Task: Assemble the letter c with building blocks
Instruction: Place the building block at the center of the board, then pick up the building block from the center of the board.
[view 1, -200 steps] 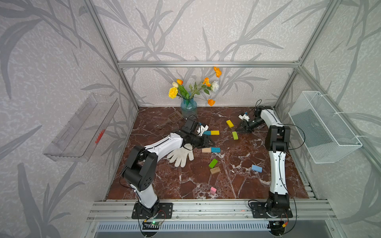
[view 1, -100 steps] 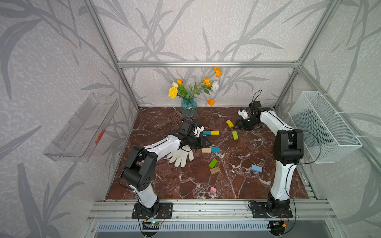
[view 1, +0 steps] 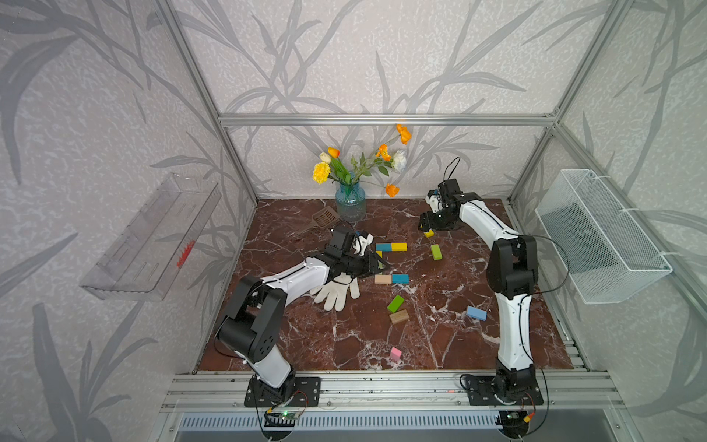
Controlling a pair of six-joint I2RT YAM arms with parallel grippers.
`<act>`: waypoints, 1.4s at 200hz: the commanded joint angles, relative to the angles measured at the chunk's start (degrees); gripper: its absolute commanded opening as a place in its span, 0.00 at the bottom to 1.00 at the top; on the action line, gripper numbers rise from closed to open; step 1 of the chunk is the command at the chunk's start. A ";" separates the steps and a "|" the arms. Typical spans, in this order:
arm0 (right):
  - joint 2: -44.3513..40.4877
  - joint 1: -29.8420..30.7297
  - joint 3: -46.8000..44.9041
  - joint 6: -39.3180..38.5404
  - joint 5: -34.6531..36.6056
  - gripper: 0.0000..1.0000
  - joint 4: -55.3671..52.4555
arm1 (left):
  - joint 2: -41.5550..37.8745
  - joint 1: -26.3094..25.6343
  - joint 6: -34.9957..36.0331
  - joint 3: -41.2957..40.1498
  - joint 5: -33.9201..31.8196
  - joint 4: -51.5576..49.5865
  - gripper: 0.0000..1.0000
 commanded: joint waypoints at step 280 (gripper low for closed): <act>19.56 1.15 23.97 -10.24 10.97 0.46 -12.24 | -1.58 1.02 -1.81 -1.03 0.26 4.34 0.49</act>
